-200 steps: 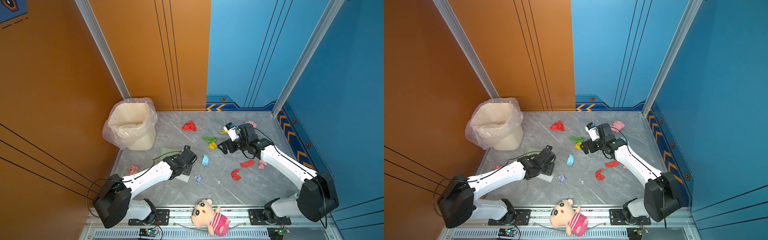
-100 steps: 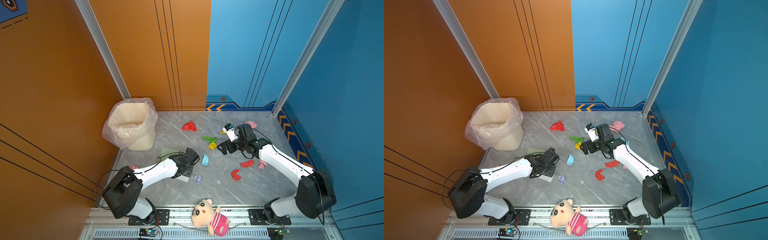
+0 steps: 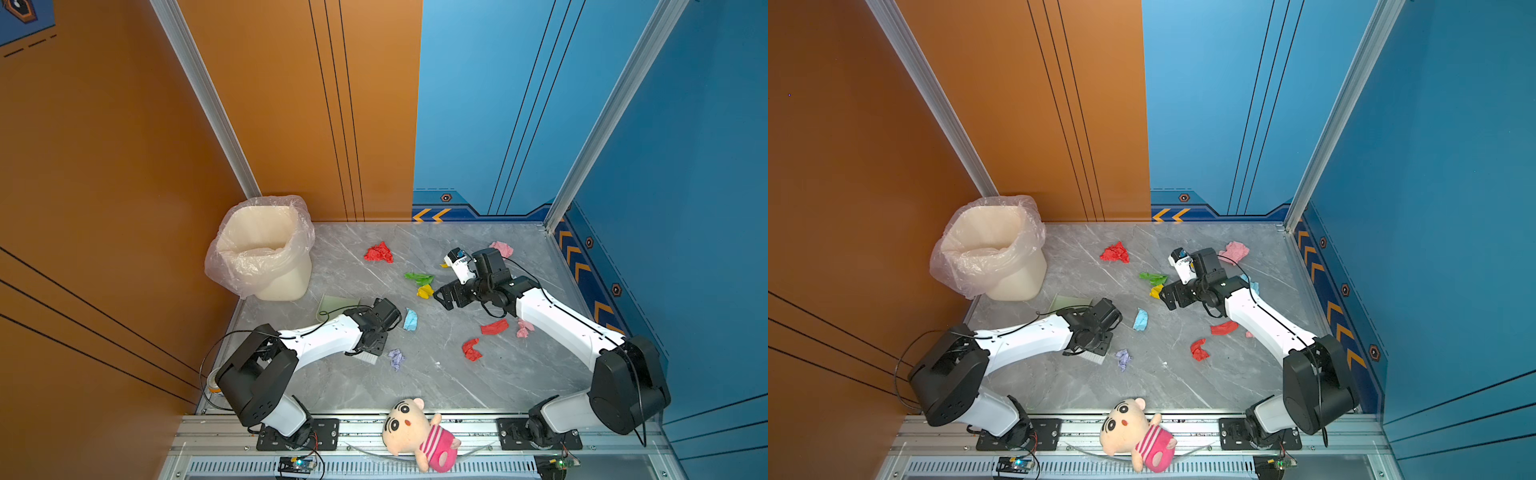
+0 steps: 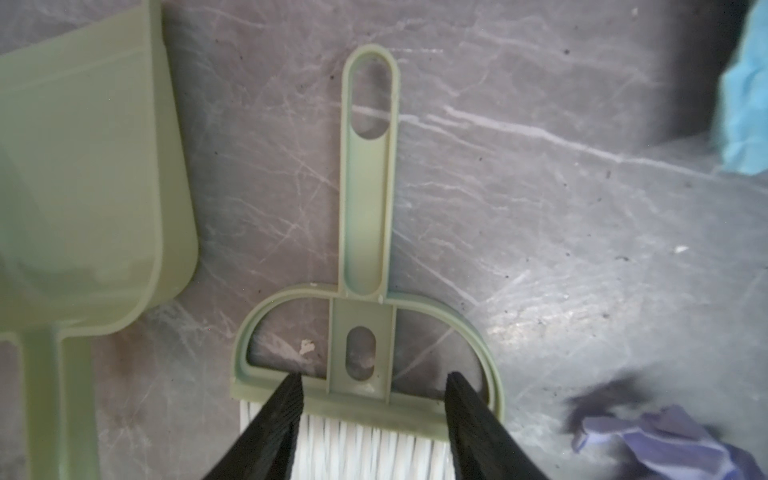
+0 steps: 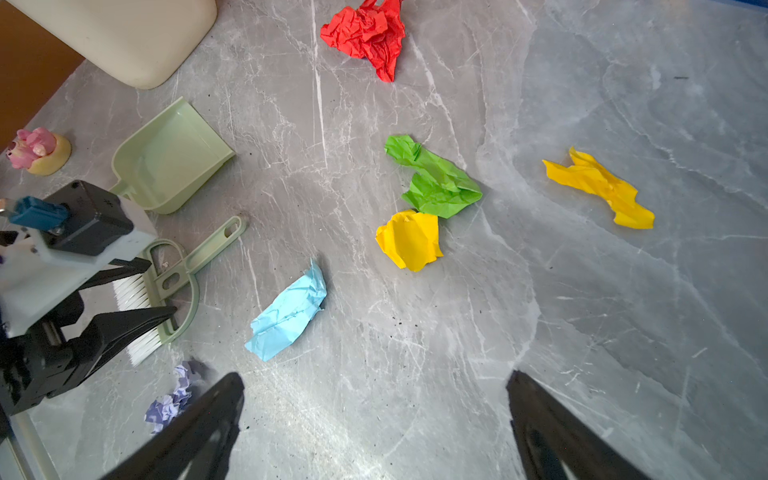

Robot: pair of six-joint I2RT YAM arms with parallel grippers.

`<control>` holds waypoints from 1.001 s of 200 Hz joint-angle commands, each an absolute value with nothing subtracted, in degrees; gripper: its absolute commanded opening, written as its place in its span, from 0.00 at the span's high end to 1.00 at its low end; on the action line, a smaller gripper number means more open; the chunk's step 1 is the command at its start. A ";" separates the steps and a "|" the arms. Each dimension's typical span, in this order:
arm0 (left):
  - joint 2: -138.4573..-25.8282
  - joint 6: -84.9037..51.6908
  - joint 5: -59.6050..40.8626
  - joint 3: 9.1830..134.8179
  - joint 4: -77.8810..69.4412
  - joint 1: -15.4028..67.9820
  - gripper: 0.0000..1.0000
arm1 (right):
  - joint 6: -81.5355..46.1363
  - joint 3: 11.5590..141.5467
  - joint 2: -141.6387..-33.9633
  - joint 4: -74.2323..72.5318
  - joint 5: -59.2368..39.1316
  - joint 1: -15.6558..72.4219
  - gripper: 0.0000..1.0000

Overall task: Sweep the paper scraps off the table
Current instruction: 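Lower the left gripper onto the green brush handle and close it, then tighten the left gripper on the brush handle and lift it slightly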

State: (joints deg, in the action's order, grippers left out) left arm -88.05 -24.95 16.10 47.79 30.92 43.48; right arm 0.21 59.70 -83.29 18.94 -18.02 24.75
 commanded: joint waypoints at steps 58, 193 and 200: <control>-91.56 -24.09 12.56 49.57 31.11 41.92 0.44 | 0.62 62.21 -84.63 20.35 -18.37 25.22 0.00; -93.61 -22.49 5.26 51.89 34.88 39.86 0.44 | 0.70 63.45 -86.05 21.09 -18.41 25.51 0.00; -93.77 -22.63 5.12 52.03 35.12 39.83 0.44 | 0.63 63.46 -86.13 21.01 -18.45 25.49 0.00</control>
State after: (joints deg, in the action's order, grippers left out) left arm -92.09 -23.38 8.38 50.96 32.23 40.38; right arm 0.21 61.89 -85.32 19.57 -18.02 25.12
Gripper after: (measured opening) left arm 0.564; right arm 0.999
